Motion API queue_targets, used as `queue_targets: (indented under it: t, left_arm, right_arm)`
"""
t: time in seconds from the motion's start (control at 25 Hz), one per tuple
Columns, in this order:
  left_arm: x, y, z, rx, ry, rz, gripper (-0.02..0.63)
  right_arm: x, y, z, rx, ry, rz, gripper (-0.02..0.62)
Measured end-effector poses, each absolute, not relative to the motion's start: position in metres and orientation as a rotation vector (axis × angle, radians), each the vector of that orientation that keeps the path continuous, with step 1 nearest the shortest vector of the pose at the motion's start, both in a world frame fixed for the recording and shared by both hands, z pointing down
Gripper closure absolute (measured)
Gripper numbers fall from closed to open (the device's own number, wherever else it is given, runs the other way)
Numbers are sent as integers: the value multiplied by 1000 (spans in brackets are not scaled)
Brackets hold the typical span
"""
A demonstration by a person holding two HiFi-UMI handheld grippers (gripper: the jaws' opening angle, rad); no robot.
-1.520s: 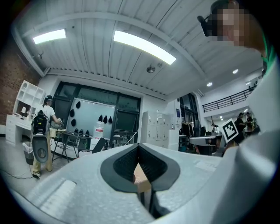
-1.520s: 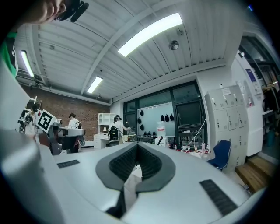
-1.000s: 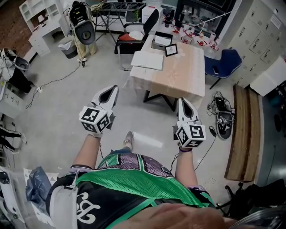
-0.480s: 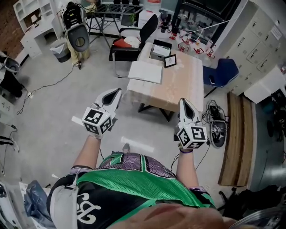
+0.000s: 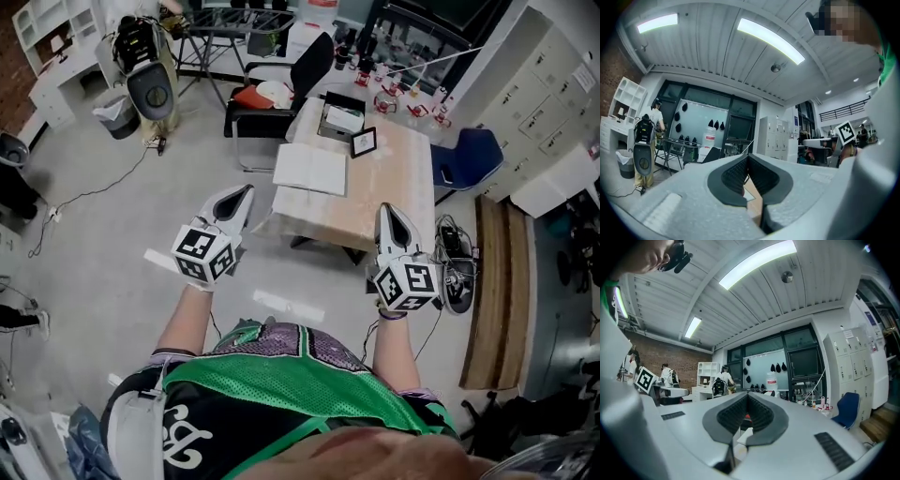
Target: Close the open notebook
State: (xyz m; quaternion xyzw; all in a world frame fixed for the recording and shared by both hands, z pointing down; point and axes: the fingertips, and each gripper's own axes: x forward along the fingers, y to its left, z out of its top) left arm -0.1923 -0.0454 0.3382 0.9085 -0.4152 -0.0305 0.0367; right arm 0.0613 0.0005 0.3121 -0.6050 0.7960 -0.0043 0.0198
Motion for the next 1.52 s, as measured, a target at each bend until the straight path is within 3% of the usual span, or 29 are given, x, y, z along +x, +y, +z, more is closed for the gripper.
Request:
queue_targets:
  t: [0.96, 1.52]
  left_arm:
    - [-97, -181, 320, 2790, -1427, -108, 591]
    - [-92, -263, 335, 2807, -1295, -53, 589]
  right_arm:
    - [142, -157, 309, -1724, 2531, 10, 595]
    - [133, -223, 313, -1791, 2484, -3, 595]
